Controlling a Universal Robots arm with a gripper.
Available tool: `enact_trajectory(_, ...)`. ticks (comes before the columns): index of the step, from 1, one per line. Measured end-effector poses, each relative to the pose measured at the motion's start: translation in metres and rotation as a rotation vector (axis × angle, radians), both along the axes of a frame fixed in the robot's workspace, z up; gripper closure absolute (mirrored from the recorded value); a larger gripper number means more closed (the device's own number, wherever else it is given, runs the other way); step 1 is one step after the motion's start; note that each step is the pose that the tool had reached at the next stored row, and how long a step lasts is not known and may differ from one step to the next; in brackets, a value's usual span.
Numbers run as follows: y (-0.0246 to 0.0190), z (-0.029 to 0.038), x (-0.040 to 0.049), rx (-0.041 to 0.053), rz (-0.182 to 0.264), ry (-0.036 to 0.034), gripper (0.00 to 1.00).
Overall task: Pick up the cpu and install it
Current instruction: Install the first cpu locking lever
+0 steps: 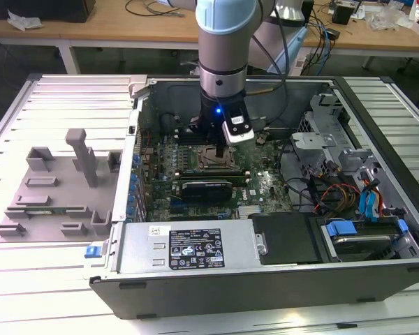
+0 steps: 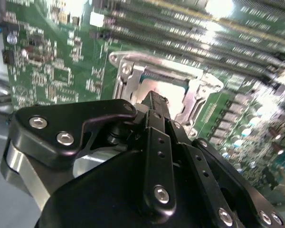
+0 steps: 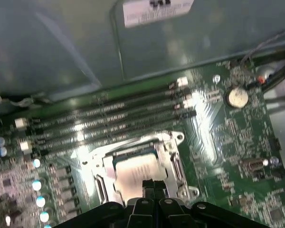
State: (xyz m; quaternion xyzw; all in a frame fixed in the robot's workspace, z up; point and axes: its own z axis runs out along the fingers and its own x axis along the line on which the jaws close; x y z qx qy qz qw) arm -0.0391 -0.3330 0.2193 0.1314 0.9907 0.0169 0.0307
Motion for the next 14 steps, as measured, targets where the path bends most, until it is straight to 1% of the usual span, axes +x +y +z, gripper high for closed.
enact_trajectory(1,-0.0001,0.0000,0.0000,-0.0111,0.000,0.0018,0.89)
enact_trajectory(5,0.0008,0.0005,-0.0001,-0.0113,0.001,0.0018,0.89)
enact_trajectory(6,0.0013,0.0041,-0.0001,-0.0112,0.001,0.0018,0.89)
enact_trajectory(7,0.0016,0.0096,-0.0001,-0.0115,0.001,0.0018,0.89)
enact_trajectory(8,0.0017,0.0127,-0.0001,-0.0116,0.001,0.0018,0.89)
enact_trajectory(9,0.0018,0.0138,-0.0001,-0.0113,0.001,0.0016,0.89)
enact_trajectory(13,0.0024,0.0139,-0.0006,-0.0117,0.000,0.0017,0.89)
enact_trajectory(14,0.0047,0.0139,-0.0023,-0.0119,0.001,0.0018,0.89)
